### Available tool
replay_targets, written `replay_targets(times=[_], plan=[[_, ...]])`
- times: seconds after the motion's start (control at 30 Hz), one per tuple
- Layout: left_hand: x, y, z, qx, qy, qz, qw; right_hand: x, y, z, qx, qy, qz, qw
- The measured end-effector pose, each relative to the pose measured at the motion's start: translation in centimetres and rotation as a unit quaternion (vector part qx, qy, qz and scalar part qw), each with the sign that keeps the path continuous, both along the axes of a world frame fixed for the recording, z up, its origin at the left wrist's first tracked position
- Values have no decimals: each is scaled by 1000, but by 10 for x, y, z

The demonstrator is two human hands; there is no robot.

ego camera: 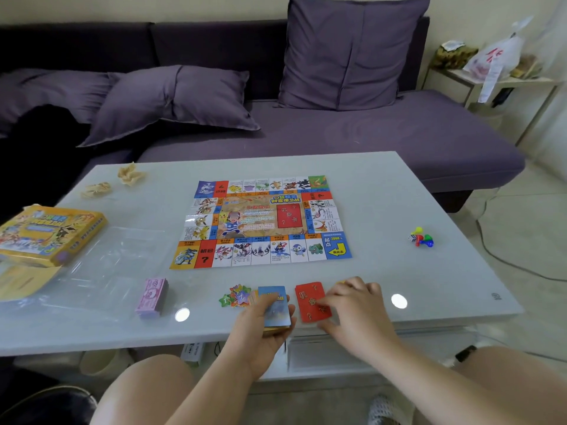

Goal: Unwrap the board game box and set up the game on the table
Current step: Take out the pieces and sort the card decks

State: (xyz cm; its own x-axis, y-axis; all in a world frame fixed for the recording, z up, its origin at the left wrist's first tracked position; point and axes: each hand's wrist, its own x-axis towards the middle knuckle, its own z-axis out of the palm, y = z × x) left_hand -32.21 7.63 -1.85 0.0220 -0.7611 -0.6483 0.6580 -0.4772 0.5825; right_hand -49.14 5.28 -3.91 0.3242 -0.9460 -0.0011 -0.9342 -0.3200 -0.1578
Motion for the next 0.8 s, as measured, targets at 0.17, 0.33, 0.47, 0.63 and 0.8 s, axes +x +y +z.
replay_targets(times=[0.17, 0.33, 0.47, 0.63, 0.8], plan=[[0, -1, 4, -31, -3, -26, 999, 8, 1, -2, -18, -22, -10, 1000], [2, -2, 2, -58, -48, -49, 996, -23, -3, 2, -79, -85, -61, 991], [-3, -3, 0, -56, -45, -55, 996, -51, 10, -21, -120, -60, -32, 990], [-18, -8, -4, -59, -56, -74, 994, -34, 8, -21, -123, -75, -10, 990], [-27, -9, 0, -71, -70, -111, 989, -29, 9, 8, -61, -277, -115, 952]])
